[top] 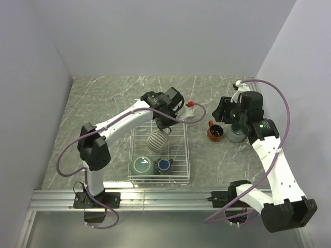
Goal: Unload the cups from the dish rack
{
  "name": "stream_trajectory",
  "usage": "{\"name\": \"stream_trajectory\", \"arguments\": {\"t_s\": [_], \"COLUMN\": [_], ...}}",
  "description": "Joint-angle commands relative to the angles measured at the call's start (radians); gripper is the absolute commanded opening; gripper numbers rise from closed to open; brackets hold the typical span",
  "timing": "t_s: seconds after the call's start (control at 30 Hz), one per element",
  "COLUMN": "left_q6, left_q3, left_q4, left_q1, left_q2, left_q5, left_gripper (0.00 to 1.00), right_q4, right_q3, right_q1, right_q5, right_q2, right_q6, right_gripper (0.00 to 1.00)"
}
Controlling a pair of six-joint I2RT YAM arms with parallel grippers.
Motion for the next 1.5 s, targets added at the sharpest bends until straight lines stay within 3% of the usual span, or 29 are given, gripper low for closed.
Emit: {"name": "stream_trajectory", "arguments": {"t_s": [0.0,0.2,0.3,0.37,0.53,0.63,0.9,1.23,1.27,1.4,1.47], "left_q6": [-0.025,-0.101,-0.163,-0.204,-0.256,-0.275,-0.301,-0.318,-0.322,-0.348,-0.356], "left_q3": [-0.017,-0.041,-0.046,-0.056,-0.066,-0.06,-0.032,-0.021,-0.021,-0.015,-0.017], "left_q4": [0.107,0.254,0.329,0.373,0.398,0.401,0.391,0.398,0.401,0.407,0.41], "left_q1": [0.003,0.055,0.096,0.116,0.128,0.132,0.139,0.144,0.144,0.145,0.145], "left_q2": [-0.105,-0.148,-0.17,-0.182,-0.193,-0.196,-0.208,-0.219,-0.219,-0.222,-0.224], "left_q5": [0.001,0.001,0.015,0.03,0.059,0.075,0.122,0.133,0.139,0.164,0.186], "left_gripper": [0.0,0.0,0.0,0.0,0.0,0.0,0.0,0.0,0.0,0.0,0.0], "right_q4": [0.052,0.128,0.303,0.548,0.937,1.061,1.132,1.145,1.158,1.253,1.262], "right_q3": [-0.014,-0.081,-0.191,-0.312,-0.468,-0.522,-0.462,-0.428,-0.425,-0.425,-0.41], "right_q1": [-0.003,-0.003,0.011,0.09,0.27,0.334,0.427,0.447,0.45,0.456,0.457], "right_q5": [-0.02,-0.112,-0.25,-0.287,-0.212,-0.197,-0.149,-0.166,-0.18,-0.226,-0.238], "right_q2": [-0.022,-0.071,-0.14,-0.177,-0.2,-0.148,0.042,0.14,0.152,0.208,0.218], "right_q6": [0.013,0.09,0.237,0.375,0.55,0.61,0.624,0.668,0.679,0.73,0.736], "right_gripper": [0.59,0.58,0.57,0.57,0.62,0.63,0.63,0.6,0.58,0.34,0.29]}}
